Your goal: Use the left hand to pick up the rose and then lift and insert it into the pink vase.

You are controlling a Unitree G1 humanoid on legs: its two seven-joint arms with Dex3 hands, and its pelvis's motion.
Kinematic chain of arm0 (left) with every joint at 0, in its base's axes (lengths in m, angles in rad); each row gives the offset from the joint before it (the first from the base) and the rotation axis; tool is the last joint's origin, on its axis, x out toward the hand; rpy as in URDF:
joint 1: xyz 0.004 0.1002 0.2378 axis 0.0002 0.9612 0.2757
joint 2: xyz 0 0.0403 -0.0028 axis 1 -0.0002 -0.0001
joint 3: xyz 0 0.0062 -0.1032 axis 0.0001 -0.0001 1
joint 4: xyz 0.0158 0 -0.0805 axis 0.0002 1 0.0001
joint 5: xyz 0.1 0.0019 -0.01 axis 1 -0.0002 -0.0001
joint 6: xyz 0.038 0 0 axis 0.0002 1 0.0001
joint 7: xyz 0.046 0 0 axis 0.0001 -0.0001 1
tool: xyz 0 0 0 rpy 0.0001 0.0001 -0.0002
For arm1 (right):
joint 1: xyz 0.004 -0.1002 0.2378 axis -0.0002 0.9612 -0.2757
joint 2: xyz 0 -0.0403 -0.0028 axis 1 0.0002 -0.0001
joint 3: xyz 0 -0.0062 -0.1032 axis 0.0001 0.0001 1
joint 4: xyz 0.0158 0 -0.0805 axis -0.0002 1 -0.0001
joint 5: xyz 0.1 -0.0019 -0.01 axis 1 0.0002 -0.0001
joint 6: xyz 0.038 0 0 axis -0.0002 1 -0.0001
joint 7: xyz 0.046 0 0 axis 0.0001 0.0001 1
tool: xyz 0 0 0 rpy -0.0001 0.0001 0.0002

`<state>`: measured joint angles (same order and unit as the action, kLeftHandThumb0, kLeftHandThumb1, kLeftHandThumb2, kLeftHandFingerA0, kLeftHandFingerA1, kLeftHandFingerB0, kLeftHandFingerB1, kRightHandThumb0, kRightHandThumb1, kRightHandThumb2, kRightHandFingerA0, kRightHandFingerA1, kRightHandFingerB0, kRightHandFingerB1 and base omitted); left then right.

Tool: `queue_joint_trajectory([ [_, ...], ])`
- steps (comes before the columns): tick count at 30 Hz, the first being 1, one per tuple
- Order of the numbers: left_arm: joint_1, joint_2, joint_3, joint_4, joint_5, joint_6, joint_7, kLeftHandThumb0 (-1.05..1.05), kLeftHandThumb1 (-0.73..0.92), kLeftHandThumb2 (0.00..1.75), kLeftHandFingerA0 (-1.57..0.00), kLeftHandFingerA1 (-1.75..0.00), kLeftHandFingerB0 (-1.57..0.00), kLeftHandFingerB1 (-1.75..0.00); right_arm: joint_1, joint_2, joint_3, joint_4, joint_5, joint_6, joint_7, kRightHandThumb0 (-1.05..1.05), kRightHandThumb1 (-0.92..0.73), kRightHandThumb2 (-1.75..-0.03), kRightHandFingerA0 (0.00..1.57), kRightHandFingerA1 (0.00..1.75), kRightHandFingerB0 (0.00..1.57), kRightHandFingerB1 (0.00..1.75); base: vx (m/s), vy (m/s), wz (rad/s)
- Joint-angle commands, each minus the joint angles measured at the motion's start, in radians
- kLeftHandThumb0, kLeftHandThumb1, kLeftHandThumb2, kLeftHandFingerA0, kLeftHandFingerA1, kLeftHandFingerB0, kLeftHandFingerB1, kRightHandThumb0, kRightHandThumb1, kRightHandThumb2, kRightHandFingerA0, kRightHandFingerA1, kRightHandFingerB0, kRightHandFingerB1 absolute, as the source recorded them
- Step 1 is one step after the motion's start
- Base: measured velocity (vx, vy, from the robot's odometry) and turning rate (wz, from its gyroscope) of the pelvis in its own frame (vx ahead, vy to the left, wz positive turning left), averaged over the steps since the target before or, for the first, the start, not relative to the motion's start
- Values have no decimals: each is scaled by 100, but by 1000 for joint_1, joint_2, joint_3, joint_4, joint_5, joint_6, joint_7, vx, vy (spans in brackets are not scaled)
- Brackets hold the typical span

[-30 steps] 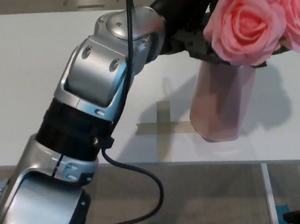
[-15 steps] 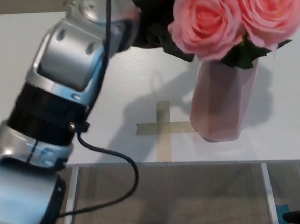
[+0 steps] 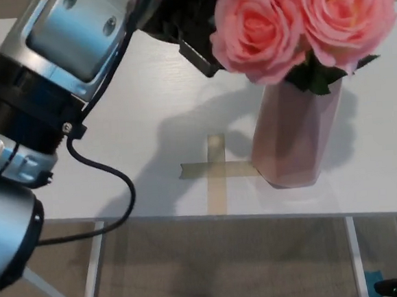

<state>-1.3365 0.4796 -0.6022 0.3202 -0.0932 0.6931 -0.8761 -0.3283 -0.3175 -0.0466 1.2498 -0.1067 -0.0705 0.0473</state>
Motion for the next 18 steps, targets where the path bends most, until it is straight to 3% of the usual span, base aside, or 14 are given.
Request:
queue_joint_trajectory([
  [1, -45, 25, -63, -18, 98, -65, -126, -68, 38, 83, -6, -20, 0, -6, 0, -4, 0, 4, 0, 12, 7, -33, -66, -59, 58, 41, 52, 39, 0, 0, 0],
  [2, -54, 21, -86, -15, 116, -53, -132, -89, 42, 64, -25, -36, 0, -9, -2, -6, 0, 4, -1, 12, 8, -33, -66, -59, 58, 41, 53, 39, 0, 0, 0],
  [6, -58, 15, -91, -9, 137, -51, -146, -89, 42, 64, -25, -36, 0, -9, -4, -7, 0, 5, -1, 12, 9, -33, -66, -59, 58, 41, 53, 39, 0, 0, 0],
  [7, -60, 14, -109, -18, 163, -49, -143, -69, 33, 80, -11, -41, 0, -4, -5, -6, 0, 4, 0, 13, 9, -34, -66, -59, 59, 41, 55, 39, 0, 0, 0],
  [8, -63, 12, -138, -31, 198, -46, -137, -69, 33, 80, -11, -41, 0, -4, -7, -5, -1, 3, 1, 16, 9, -34, -66, -59, 59, 41, 55, 39, 0, 0, 0],
  [9, -67, 13, -148, -37, 213, -46, -141, -86, 32, 70, -11, -30, -1, -3, -7, -5, -1, 3, 1, 16, 9, -34, -66, -59, 59, 41, 55, 39, 0, 0, 0],
  [14, -66, 24, -154, -77, 257, -49, -154, -85, 34, 71, -8, -23, -7, -1, -9, -4, -2, 6, 1, 17, 6, -34, -66, -59, 60, 41, 56, 40, 0, 0, 0],
  [15, -70, 25, -164, -90, 276, -41, -154, -86, 40, 62, -21, -33, 0, -16, -11, -4, -1, 7, 0, 18, 4, -34, -66, -59, 60, 42, 56, 40, 0, 0, 0],
  [16, -70, 26, -167, -96, 286, -37, -155, -86, 40, 62, -21, -33, 0, -16, -12, -4, 0, 7, -1, 19, 2, -34, -66, -59, 60, 42, 56, 40, 0, 0, 0],
  [17, -73, 28, -190, -108, 316, -45, -158, -83, 39, 61, -35, -38, 0, -16, -11, -5, 0, 6, -1, 19, 4, -34, -66, -59, 60, 42, 56, 40, 0, 0, 0],
  [18, -73, 30, -197, -114, 328, -47, -161, -81, 31, 63, -38, -42, -2, -11, -12, -5, 1, 5, -2, 19, 5, -34, -66, -59, 60, 42, 56, 40, 0, 0, 0],
])
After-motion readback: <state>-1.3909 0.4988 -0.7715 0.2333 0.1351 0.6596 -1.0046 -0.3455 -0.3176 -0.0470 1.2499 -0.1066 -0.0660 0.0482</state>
